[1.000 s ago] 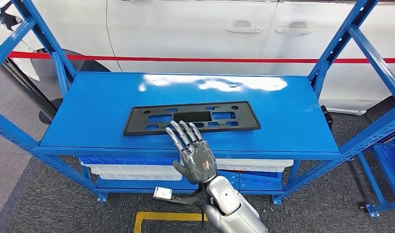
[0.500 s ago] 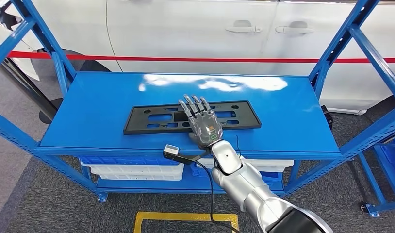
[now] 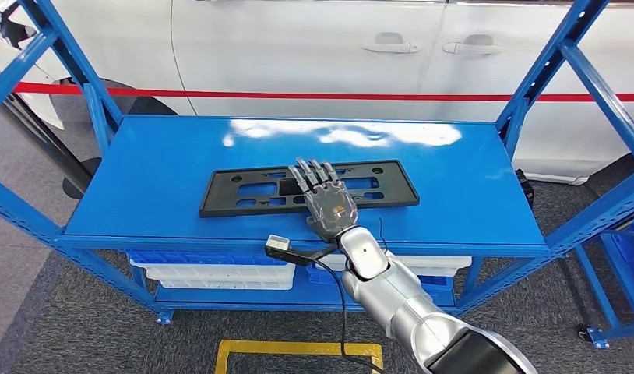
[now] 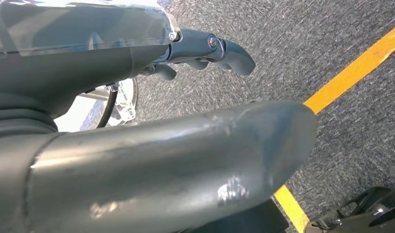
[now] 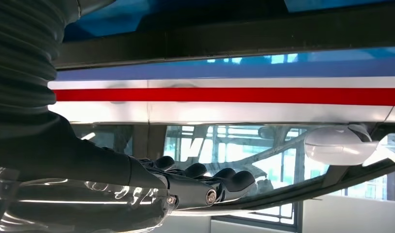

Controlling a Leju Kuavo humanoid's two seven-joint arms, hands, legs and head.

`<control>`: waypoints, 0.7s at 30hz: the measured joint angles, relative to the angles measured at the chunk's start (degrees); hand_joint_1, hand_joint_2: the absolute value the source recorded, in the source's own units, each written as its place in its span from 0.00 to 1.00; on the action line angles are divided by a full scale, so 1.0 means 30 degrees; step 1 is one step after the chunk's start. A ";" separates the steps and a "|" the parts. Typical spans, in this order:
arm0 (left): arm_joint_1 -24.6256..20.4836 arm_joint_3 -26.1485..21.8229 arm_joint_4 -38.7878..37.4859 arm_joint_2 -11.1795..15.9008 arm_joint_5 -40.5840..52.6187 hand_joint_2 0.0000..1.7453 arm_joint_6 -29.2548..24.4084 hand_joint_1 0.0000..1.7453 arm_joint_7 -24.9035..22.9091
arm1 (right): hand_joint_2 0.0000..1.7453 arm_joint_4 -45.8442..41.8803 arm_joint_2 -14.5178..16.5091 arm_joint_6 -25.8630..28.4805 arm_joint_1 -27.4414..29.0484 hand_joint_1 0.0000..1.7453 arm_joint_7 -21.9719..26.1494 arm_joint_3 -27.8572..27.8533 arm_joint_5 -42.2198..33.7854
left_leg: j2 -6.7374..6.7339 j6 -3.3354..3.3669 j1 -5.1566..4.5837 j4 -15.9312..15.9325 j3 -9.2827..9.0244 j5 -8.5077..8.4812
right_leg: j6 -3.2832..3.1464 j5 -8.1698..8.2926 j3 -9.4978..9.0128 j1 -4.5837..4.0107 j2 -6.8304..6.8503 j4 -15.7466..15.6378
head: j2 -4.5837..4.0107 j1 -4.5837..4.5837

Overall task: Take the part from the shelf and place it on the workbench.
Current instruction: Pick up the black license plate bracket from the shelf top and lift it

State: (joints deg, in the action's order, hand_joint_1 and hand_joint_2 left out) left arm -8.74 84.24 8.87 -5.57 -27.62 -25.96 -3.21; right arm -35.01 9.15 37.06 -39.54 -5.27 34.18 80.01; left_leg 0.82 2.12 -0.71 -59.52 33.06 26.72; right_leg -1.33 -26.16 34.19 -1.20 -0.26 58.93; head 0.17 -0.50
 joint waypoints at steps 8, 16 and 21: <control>-0.0020 0.0058 0.0000 0.0000 -0.0060 0.00 -0.0173 0.00 0.0126 | 1.00 0.0854 0.0002 -0.2047 0.0106 0.00 -0.0191 0.0000 -0.0064 | -0.0004 0.0001 0.0000 0.0001 -0.0020 0.0002 | 0.0000 -0.0001 -0.0015 0.0000 -0.0005 -0.0002 | -0.0002 -0.0002; -0.0064 0.0406 0.0000 -0.0053 -0.0042 0.00 -0.0295 0.00 0.0113 | 1.00 0.2078 0.0106 -0.3199 -0.0559 0.00 -0.1067 0.0000 -0.0120 | -0.0004 0.0007 -0.0003 0.0008 -0.0158 0.0011 | 0.0002 -0.0005 -0.0146 0.0000 -0.0004 -0.0007 | 0.0002 0.0000; -0.0064 0.0488 0.0000 -0.0086 -0.0033 0.00 -0.0295 0.00 0.0089 | 1.00 0.2486 0.0113 -0.3518 -0.0883 0.00 -0.1191 0.0000 -0.0135 | -0.0003 0.0008 -0.0008 0.0010 -0.0234 0.0010 | 0.0002 -0.0003 -0.0228 0.0004 -0.0002 -0.0009 | 0.0002 0.0000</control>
State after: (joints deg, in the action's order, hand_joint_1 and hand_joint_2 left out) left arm -8.94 85.71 8.87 -5.83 -27.71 -26.84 -2.94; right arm -27.56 9.49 26.50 -42.19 -8.85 34.18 79.60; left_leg 0.81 2.15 -0.73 -59.49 32.36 26.75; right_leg -1.32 -26.17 33.50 -1.19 -0.26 58.90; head 0.17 -0.50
